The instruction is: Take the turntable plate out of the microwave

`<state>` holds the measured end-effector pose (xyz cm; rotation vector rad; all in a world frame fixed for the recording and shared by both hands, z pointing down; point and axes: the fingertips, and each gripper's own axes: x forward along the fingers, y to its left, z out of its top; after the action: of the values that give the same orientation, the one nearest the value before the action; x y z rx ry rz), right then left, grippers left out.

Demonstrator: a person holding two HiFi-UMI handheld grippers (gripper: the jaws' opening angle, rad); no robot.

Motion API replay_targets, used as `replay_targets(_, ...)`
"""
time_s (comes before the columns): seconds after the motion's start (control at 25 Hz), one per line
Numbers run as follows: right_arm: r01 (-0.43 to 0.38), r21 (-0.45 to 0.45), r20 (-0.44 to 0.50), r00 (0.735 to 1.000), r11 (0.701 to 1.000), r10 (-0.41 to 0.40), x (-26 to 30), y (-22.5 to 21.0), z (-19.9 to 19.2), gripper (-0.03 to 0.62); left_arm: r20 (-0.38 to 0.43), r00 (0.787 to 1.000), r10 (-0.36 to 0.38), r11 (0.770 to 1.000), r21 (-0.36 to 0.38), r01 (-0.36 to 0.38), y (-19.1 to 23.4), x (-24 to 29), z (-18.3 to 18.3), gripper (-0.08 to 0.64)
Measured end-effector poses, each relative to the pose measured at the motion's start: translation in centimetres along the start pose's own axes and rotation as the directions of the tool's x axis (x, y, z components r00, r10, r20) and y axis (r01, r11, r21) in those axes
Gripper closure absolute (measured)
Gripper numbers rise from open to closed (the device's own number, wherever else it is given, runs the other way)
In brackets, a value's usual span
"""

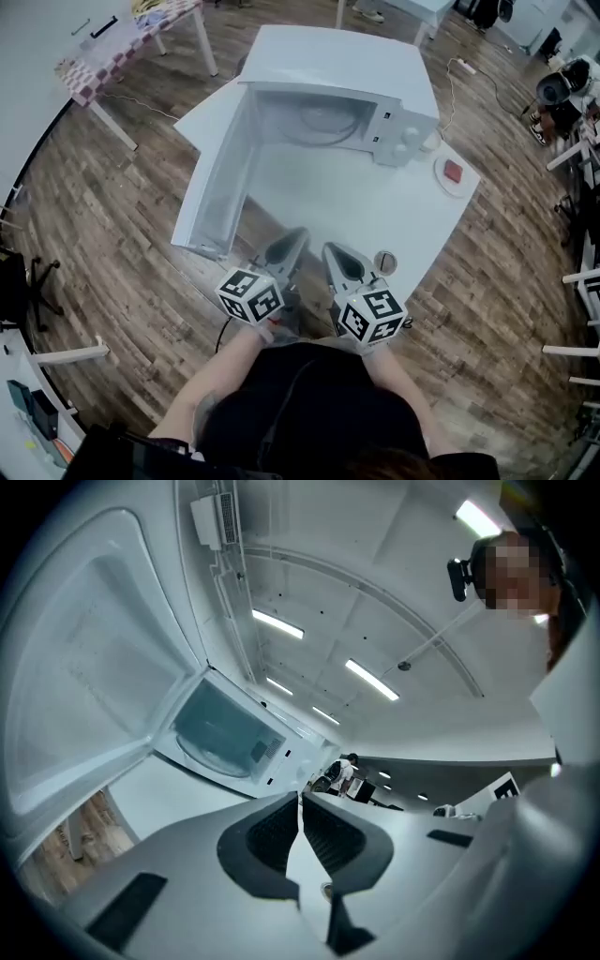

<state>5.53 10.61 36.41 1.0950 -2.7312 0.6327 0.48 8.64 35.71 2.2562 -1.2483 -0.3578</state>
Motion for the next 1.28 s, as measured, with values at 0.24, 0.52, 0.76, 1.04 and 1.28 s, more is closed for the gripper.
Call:
replay_targets(0.24,0.061,0.035,-0.004,0.998,0.998,-0.061,2.4,-0.5,-0.1,0.572,-0.044,0.998,-0.047,0.999,-0.013,0.046,1.9,1.0,0.4,0.535)
replay_targets(0.52,0.088,0.064,-0.001,0.996,0.994,-0.088,5.0,0.2,-0.5,0.572,-0.079,0.993,-0.085,0.996,-0.008,0.085,3.6,0.9,0.5,0.535)
replay_targets(0.76,0.132,0.071,-0.024,0.991,0.989,-0.130,5.7,-0.3,-1.0,0.572,-0.087,0.991,-0.104,0.994,-0.038,0.101,4.1,1.8,-0.3,0.535)
replay_targets(1.04,0.150,0.132,-0.013,0.989,0.980,-0.149,6.5,-3.0,0.0,0.572,-0.067,0.996,-0.062,0.995,-0.081,0.057,5.7,4.4,-0.3,0.535)
replay_targets(1.28,0.117,0.230,-0.007,0.993,0.966,-0.118,9.7,-5.3,1.0,0.572,-0.044,0.998,0.048,0.994,-0.098,-0.052,7.7,6.6,1.3,0.535)
